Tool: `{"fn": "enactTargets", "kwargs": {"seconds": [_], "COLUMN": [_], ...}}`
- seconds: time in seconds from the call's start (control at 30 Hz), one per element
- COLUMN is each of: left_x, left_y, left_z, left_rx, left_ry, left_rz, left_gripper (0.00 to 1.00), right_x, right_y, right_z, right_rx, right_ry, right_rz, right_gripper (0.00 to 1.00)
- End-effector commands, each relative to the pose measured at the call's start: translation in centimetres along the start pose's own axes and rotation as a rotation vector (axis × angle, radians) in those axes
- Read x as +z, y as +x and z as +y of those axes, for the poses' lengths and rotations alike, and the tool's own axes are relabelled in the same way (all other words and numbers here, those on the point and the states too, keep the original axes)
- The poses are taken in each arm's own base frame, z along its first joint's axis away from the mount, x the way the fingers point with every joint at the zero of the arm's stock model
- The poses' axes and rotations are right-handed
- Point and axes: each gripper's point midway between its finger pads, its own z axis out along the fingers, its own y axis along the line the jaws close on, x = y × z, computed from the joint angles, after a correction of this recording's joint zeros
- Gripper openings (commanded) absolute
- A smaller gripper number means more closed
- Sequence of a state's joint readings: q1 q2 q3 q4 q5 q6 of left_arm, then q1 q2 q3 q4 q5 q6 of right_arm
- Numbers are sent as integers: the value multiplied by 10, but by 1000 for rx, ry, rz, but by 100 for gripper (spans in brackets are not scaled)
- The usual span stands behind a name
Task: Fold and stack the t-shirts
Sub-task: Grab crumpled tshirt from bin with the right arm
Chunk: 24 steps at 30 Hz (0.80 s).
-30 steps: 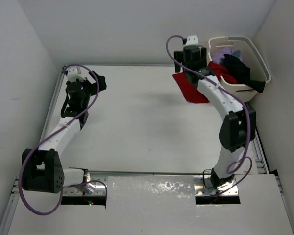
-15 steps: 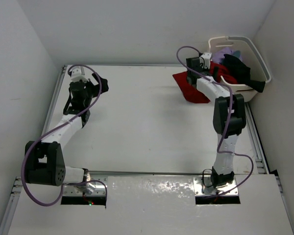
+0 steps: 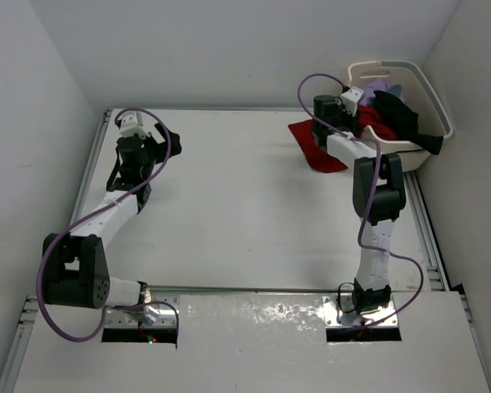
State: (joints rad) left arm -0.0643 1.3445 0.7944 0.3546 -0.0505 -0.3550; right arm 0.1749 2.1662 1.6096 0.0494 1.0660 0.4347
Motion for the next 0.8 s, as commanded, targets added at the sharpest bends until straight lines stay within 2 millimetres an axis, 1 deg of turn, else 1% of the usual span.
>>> {"fn": "enactTargets", "kwargs": {"seconds": [0.0,0.03,0.07,0.1,0.17,0.2,0.23,0.27,0.3,0.33,0.43,0.47,0.5,0.57,0.63,0.67,0.73,0.77], "left_x": [2,2,2,2,1,1,0,0,0,-1,-1,-2,-2,-2,-2,-2,-3,-3], "left_y": [-27,-26,-26,-27,-27,-28,-28,-28,-30,-31,-31,-33,-33,-34,-37,-37,-38,-39], "left_z": [-6,-6,-6,-6,-5,-6,-6,-6,-7,-7,-8,-8,-8,-8,-9,-10,-10,-11], "left_rx": [11,11,11,10,10,10,10,10,9,8,6,6,4,2,0,0,0,0], "left_ry": [7,6,4,3,3,5,4,4,4,3,8,9,8,7,9,13,12,16], "left_rz": [-71,-70,-71,-71,-71,-72,-73,-73,-77,-82,-81,-85,-86,-91,-96,-97,-99,-103], "left_gripper": [100,99,100,100,100,100,100,100,100,100,100,100,100,99,100,100,100,100], "right_x": [6,6,5,2,0,-3,-10,-17,-28,-39,-59,-69,-76,-89,-93,-94,-95,-104], "right_y": [-31,-33,-36,-42,-49,-55,-69,-74,-85,-107,-146,-174,-187,-223,-247,-270,-295,-328], "right_z": [-4,-4,-4,-3,1,13,18,24,39,36,40,36,39,35,31,28,25,17], "right_rx": [150,161,172,187,165,165,178,186,195,226,235,234,234,222,218,192,196,223], "right_ry": [55,53,51,24,-19,-105,-168,-240,-361,-406,-505,-526,-565,-579,-561,-529,-505,-508], "right_rz": [-120,-127,-136,-152,-166,-170,-187,-214,-239,-281,-360,-433,-472,-566,-623,-673,-708,-756], "right_gripper": [33,6,0,0,0,0,0,0,0,0,0,0,0,0,0,0,0,0]}}
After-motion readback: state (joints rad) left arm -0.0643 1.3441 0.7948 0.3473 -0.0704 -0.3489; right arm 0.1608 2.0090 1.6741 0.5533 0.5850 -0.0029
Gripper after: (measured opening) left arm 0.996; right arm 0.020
